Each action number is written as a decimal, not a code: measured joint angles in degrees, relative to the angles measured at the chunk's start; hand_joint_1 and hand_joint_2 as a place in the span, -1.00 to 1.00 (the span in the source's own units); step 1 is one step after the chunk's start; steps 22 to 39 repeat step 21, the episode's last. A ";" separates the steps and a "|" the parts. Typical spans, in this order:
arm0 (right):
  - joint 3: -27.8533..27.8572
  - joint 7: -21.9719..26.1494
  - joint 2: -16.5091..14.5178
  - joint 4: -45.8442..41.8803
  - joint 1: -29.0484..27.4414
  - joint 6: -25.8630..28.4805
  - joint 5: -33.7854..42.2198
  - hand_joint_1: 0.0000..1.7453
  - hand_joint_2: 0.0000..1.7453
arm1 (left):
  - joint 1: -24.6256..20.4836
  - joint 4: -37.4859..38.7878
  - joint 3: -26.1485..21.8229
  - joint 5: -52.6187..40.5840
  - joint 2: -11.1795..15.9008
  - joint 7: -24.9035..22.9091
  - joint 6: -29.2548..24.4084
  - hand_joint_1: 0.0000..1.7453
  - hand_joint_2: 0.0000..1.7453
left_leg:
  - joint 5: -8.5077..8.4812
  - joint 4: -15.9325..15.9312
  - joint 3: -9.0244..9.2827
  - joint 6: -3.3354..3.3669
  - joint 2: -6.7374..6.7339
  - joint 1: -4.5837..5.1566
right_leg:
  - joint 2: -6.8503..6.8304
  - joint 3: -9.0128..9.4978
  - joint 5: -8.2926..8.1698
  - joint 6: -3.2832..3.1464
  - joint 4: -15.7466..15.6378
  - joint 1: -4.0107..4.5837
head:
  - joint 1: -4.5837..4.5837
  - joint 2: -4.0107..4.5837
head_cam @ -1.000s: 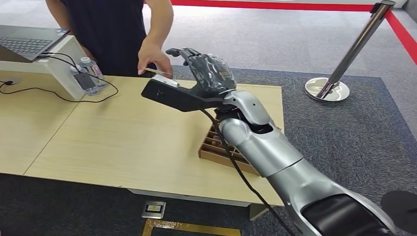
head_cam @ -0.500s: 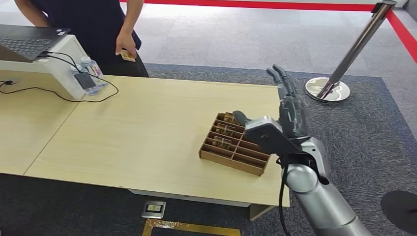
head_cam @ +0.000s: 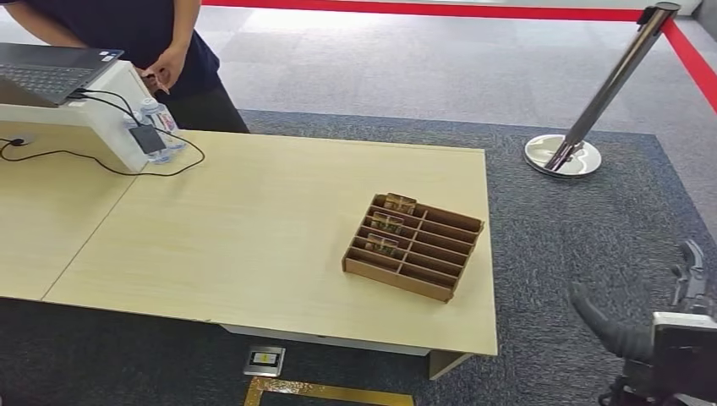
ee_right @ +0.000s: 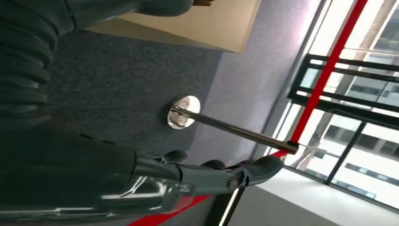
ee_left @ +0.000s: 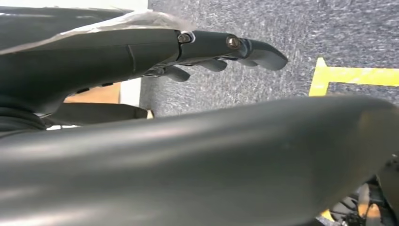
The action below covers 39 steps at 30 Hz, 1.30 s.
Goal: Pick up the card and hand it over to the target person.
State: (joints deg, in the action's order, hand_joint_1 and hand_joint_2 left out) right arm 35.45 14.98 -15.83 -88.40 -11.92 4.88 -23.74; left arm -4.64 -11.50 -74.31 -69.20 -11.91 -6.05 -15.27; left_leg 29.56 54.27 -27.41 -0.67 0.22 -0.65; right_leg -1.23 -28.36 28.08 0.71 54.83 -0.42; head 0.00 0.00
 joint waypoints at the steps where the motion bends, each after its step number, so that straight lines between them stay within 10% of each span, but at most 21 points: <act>1: 4.08 -0.04 0.97 7.43 2.68 -1.51 -0.34 -1.00 1.00 | 0.01 0.01 0.18 -0.23 0.03 -0.07 0.00 -1.00 -1.00 | -0.02 -0.03 0.03 0.01 -0.05 -0.02 | 0.06 0.04 -0.05 0.00 -0.06 0.02 | 0.00 0.00; 7: 20.34 2.11 13.86 59.23 15.60 -5.27 -0.43 -1.00 1.00 | 0.07 0.16 1.48 -1.54 0.87 0.46 0.52 -1.00 -1.00 | -0.11 -0.15 0.15 0.11 -0.03 -0.05 | 0.04 0.27 -0.23 0.13 -0.31 0.08 | 0.00 0.00; 10: 23.84 -2.94 15.29 71.61 16.74 -2.80 -0.08 -1.00 1.00 | 0.03 0.18 1.92 -1.94 1.06 0.77 0.54 -1.00 -1.00 | -0.10 -0.11 0.11 0.12 -0.02 -0.02 | 0.03 0.23 -0.23 0.15 -0.29 0.06 | 0.00 0.00; 19: 21.89 -21.74 8.04 76.95 17.11 4.03 -4.37 -1.00 1.00 | -0.06 0.18 1.87 -1.95 1.36 0.23 0.74 -1.00 -1.00 | 0.00 0.09 -0.06 0.02 -0.36 -0.06 | 0.35 -0.20 -0.10 0.02 0.14 -0.01 | 0.00 0.00; 39: 20.20 -22.67 7.30 77.08 17.09 3.99 -6.23 -1.00 1.00 | -0.05 0.18 1.77 -1.88 1.35 0.13 0.61 -1.00 -1.00 | -0.01 0.11 -0.07 0.01 -0.35 -0.08 | 0.32 -0.20 -0.05 0.00 0.19 0.00 | 0.00 0.00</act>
